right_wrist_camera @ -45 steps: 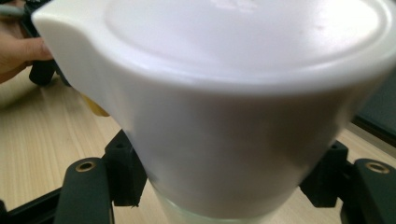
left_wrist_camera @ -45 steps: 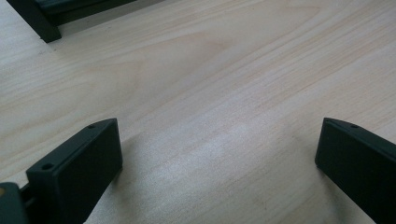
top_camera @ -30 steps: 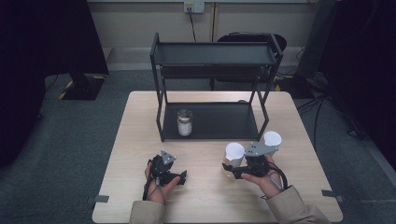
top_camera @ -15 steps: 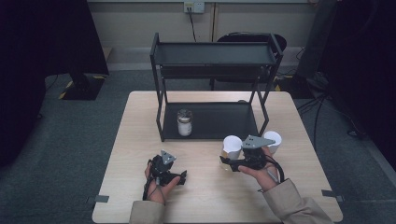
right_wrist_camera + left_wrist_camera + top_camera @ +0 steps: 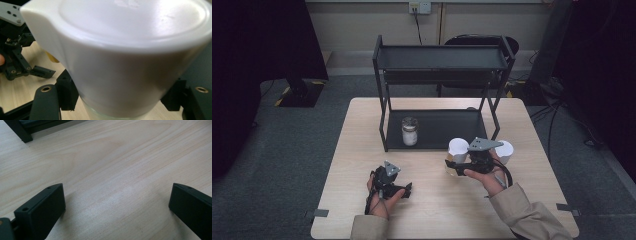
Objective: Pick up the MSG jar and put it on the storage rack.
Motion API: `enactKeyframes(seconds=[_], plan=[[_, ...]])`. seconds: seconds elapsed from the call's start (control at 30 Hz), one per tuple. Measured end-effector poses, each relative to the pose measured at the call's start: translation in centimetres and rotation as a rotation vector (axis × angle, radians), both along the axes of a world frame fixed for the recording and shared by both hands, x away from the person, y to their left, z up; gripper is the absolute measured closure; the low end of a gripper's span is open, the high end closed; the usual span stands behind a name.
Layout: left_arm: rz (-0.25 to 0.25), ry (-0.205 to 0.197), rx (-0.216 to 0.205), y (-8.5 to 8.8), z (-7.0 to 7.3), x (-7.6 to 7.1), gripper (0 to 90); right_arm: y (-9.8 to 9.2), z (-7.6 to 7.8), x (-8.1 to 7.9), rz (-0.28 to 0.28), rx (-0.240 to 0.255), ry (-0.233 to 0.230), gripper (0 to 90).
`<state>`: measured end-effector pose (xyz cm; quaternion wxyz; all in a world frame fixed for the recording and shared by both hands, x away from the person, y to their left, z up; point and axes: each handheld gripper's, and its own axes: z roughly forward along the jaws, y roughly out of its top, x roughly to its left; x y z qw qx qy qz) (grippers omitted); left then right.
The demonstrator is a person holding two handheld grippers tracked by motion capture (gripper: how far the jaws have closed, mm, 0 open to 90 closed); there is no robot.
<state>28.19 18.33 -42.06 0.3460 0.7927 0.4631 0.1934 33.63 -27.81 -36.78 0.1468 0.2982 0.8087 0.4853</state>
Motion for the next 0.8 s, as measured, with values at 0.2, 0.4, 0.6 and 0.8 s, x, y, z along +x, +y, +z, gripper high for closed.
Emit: enactKeyframes(seconds=[0.2, 0.4, 0.6, 0.8], plan=[[0.000, 0.000, 0.000, 0.0, 0.0, 0.0, 0.1, 0.6, -0.2, 0.8, -0.016, 0.007, 0.007, 30.6], [0.000, 0.000, 0.000, 0.0, 0.0, 0.0, 0.1, 1.3, -0.2, 1.5, -0.038, 0.005, 0.008, 30.6], [0.000, 0.000, 0.000, 0.0, 0.0, 0.0, 0.1, 2.0, -0.4, 2.0, -0.062, 0.003, -0.001, 30.6], [0.000, 0.000, 0.000, 0.0, 0.0, 0.0, 0.1, 2.8, -0.6, 2.6, -0.077, -0.020, -0.008, 30.6]])
